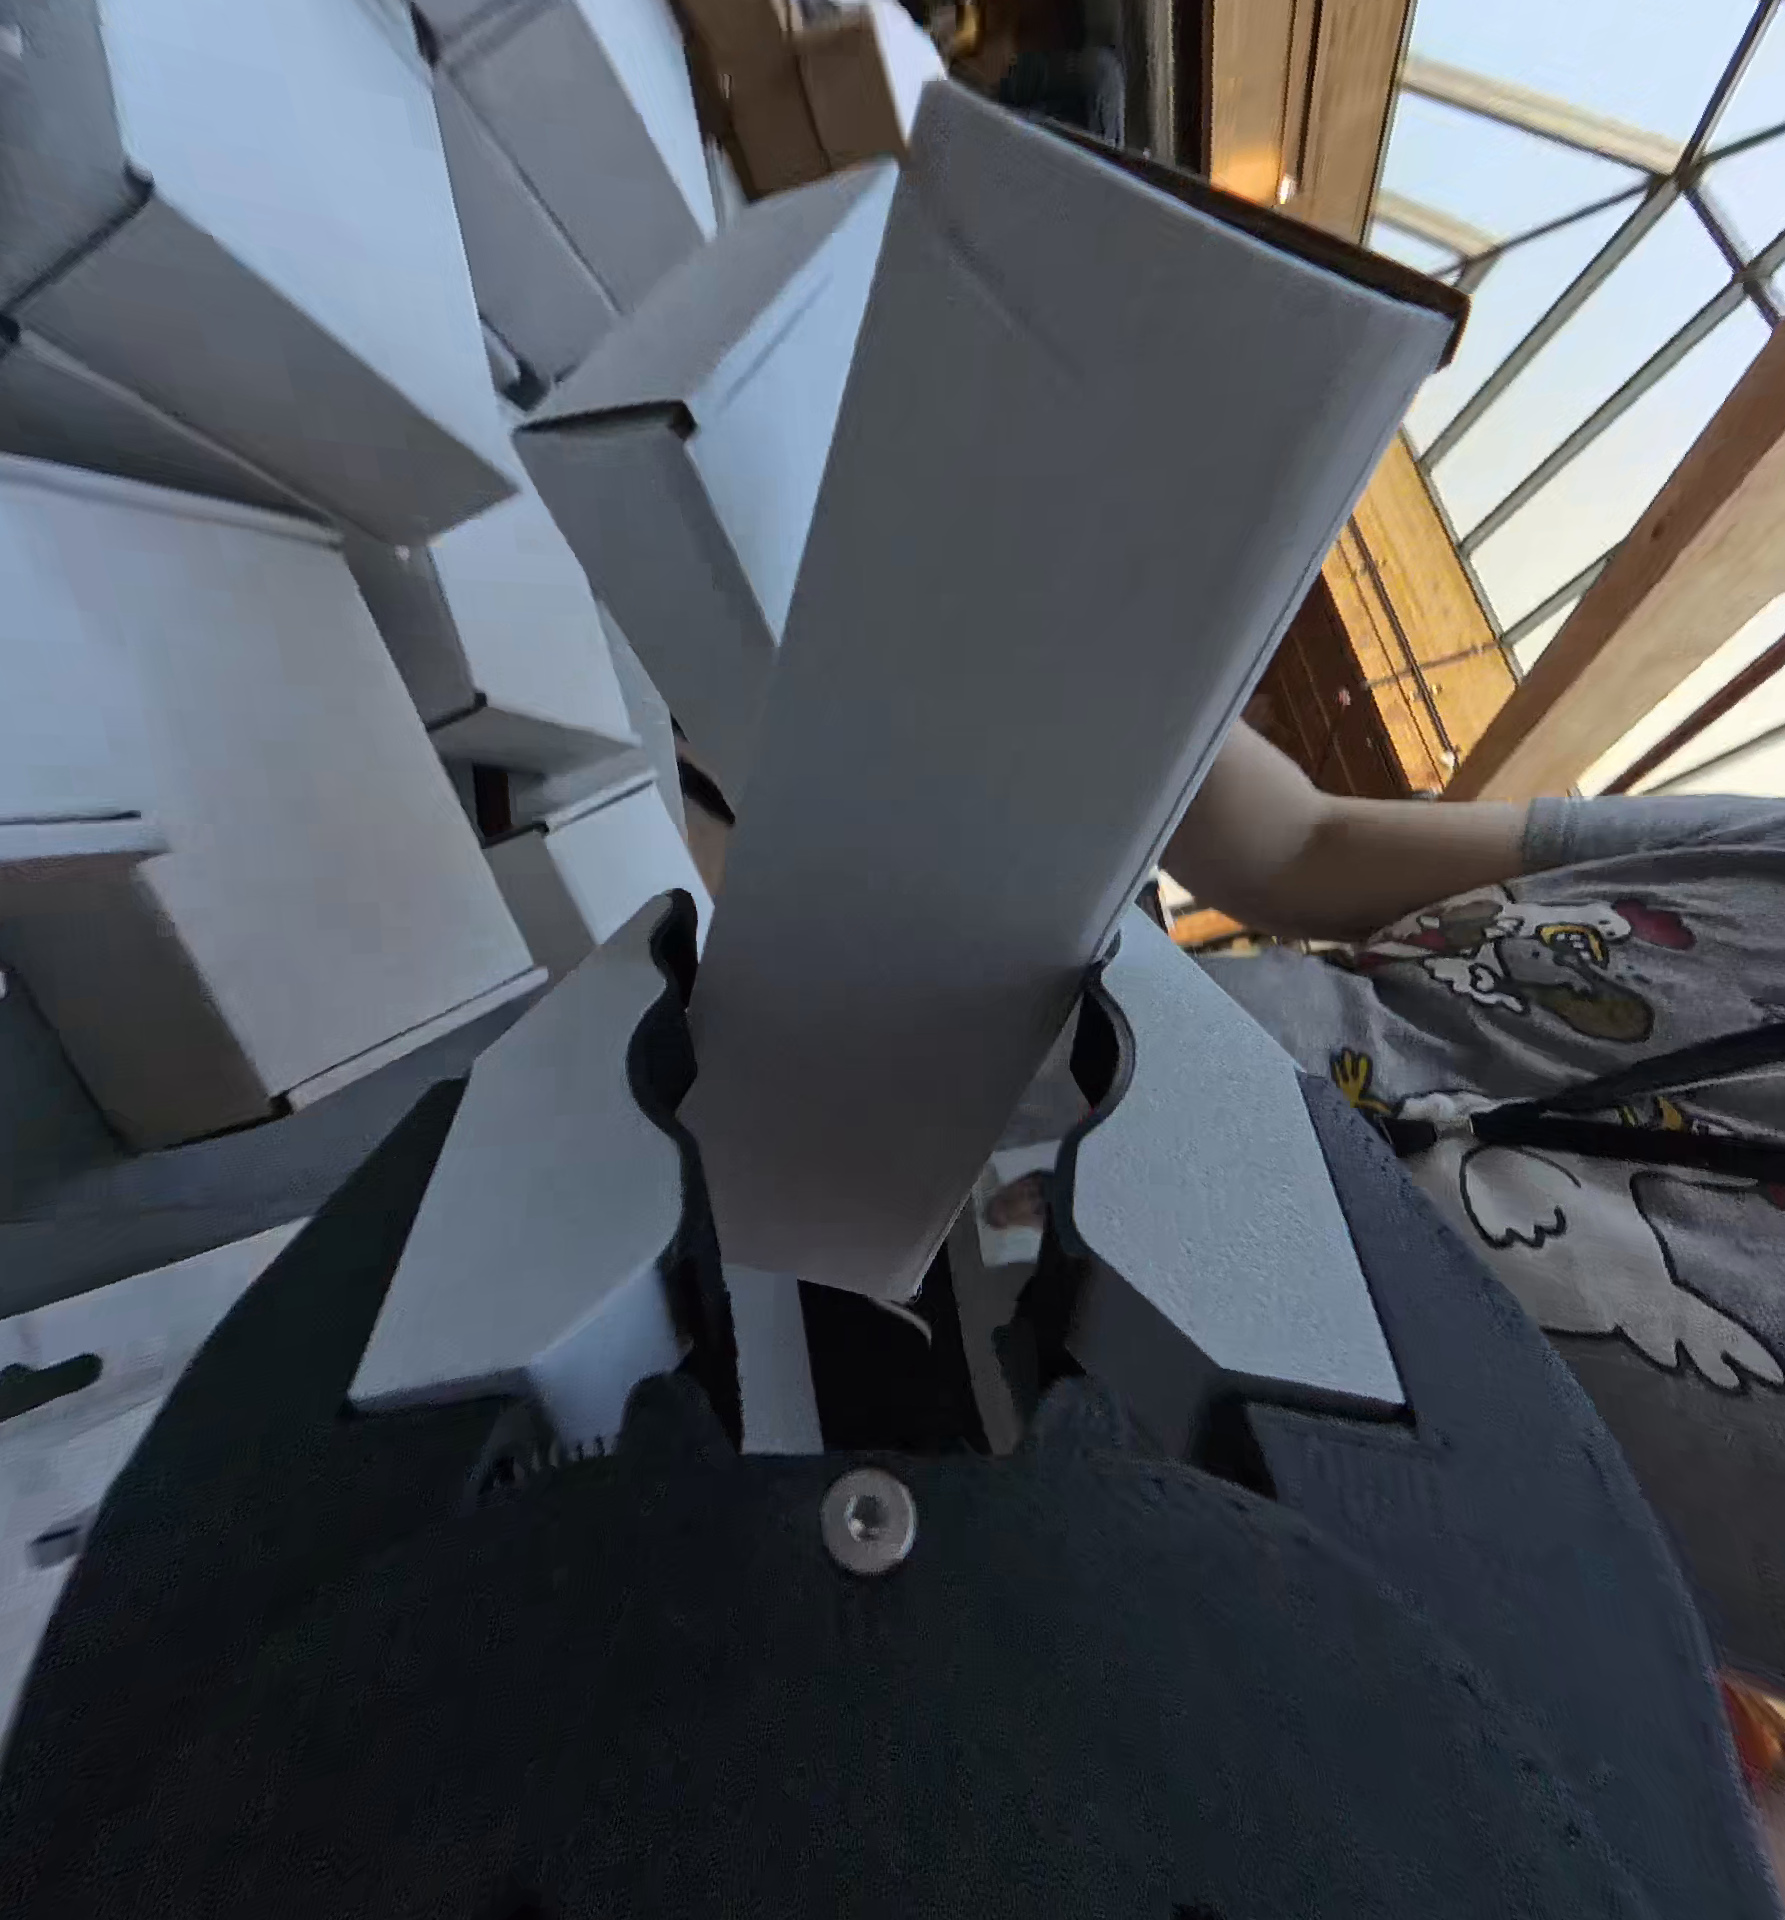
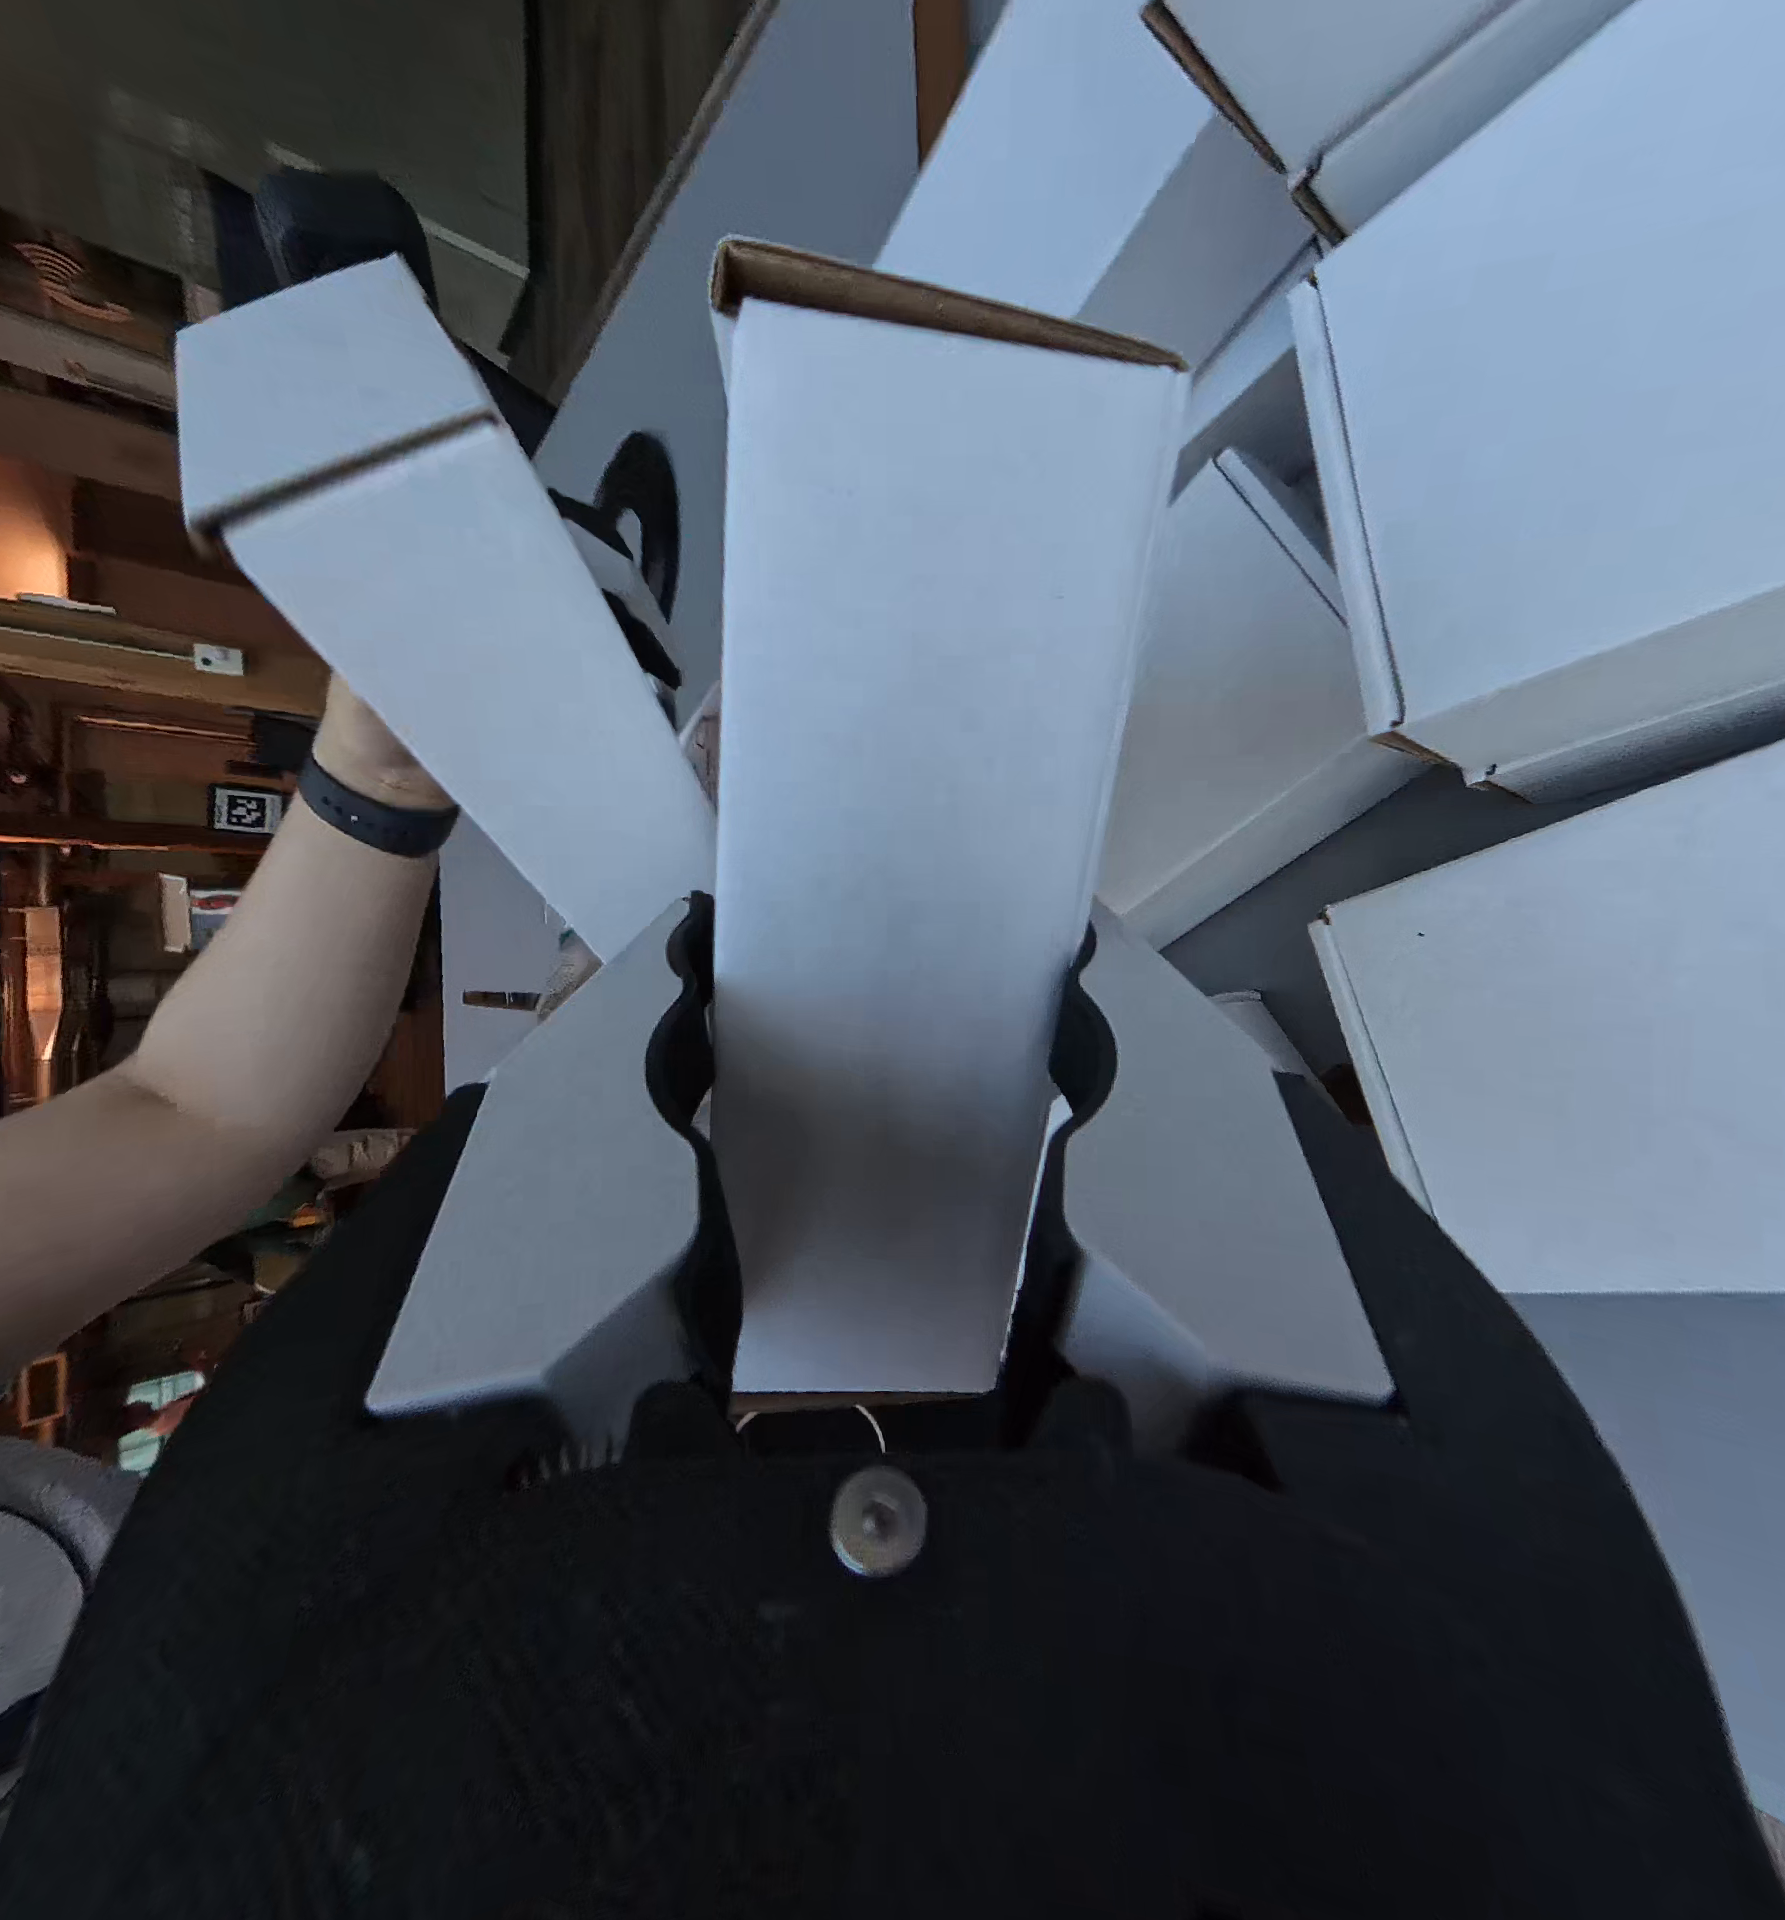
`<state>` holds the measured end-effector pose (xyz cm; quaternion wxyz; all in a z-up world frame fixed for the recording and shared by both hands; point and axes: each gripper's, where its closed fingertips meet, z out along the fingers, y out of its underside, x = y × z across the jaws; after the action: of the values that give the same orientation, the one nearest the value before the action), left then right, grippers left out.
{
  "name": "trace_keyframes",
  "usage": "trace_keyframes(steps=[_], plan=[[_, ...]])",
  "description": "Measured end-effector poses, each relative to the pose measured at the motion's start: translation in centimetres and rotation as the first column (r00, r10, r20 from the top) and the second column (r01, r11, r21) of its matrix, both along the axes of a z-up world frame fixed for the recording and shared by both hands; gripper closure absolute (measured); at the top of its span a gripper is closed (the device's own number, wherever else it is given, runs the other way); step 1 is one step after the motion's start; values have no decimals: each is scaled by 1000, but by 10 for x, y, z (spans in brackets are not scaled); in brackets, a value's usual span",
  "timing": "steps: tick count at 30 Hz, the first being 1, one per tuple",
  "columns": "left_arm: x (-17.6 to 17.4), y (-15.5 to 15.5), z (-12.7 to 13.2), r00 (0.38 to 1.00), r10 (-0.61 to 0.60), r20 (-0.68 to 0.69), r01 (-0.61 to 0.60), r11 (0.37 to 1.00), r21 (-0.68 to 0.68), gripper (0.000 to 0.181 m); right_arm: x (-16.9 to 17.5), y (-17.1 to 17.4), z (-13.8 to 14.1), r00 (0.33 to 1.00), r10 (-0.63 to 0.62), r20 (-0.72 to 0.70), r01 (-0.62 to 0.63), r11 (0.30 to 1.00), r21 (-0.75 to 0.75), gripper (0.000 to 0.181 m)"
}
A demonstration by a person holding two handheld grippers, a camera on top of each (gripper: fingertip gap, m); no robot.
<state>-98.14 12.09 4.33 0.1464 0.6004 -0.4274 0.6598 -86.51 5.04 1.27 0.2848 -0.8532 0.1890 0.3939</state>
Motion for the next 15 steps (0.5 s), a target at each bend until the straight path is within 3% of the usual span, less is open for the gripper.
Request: trace_keyframes(steps=[4,8,15], plan=[[19,-28,45,977,208,50,-210,977,27,110,11,-35,59,998,-53,-25,57,979,195,117],[58,-95,100,955,253,155,-260,965,27,111,33,-90,120,987,-73,-147,124,918,377,116],[156,-243,183,952,128,277,-156,984,82,111,120,-250,200,969,-142,-202,236,774,588,117]])
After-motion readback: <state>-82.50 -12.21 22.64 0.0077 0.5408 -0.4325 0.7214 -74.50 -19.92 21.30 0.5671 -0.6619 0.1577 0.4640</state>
